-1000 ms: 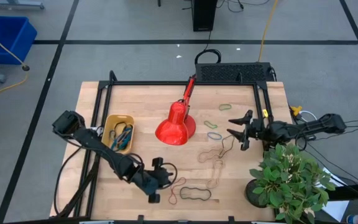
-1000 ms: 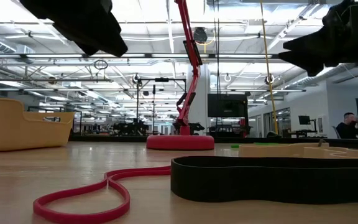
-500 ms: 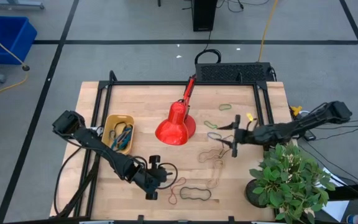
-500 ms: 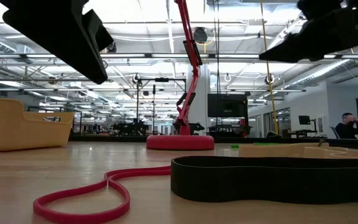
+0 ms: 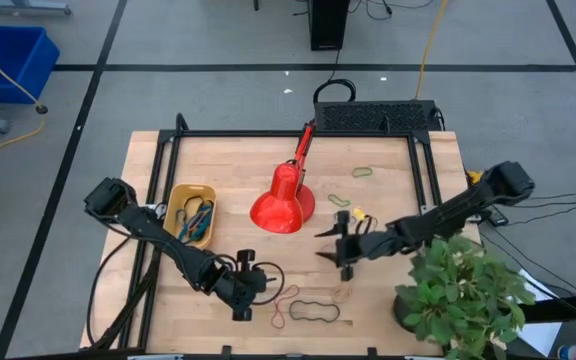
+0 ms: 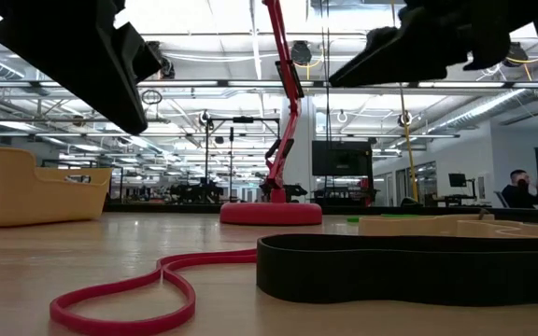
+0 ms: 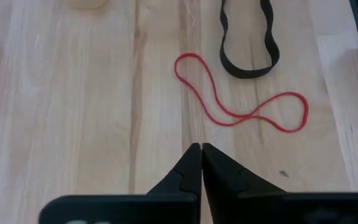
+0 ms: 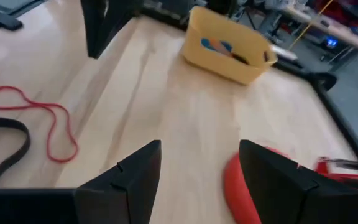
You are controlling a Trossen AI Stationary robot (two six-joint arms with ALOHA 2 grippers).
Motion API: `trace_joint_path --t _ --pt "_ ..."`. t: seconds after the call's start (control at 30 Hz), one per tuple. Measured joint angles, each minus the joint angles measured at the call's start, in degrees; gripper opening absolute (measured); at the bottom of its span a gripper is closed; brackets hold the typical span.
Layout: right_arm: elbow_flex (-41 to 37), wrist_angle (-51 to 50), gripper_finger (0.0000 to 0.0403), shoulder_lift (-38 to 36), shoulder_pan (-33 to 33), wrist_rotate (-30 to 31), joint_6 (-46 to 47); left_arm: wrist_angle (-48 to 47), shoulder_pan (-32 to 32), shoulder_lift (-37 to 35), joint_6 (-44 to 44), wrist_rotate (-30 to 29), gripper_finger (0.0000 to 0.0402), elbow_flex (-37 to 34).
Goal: Pick and place rubber bands into bin
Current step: Put the red rubber band into the yellow bin
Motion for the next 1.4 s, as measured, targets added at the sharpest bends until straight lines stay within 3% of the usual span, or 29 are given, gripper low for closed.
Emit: trace_joint_path --t 0.3,0.53,0.7,0.83,1.17,1.4 --pt "4.80 1.73 0.0210 10.48 1.56 -1.61 -2.44 0.24 0.52 -0.02 2.78 -0.02 0.0023 0.00" --pt "6.22 1.88 0.0210 11.20 1.00 -1.59 2.22 0.32 0.50 -0.02 3.52 -0.02 0.0004 -0.02" --pt "6.20 1.92 0.0210 11.25 -0.27 -2.01 4.21 0.63 0.52 -0.02 3.46 -0.06 0.0018 -0.02" --pt "6.20 2.11 0.0210 11.11 -4.07 -8.79 11.36 1.03 0.56 -0.02 2.40 -0.06 0.0035 -0.02" --pt "6.20 2.96 0.0210 11.19 -10.29 -30.39 10.97 1.14 0.56 -0.02 1.14 -0.07 0.0039 -0.02" --pt "6.20 2.98 0.0210 11.19 -10.94 -31.78 9.01 1.14 0.56 -0.02 1.14 -0.07 0.0039 -0.02"
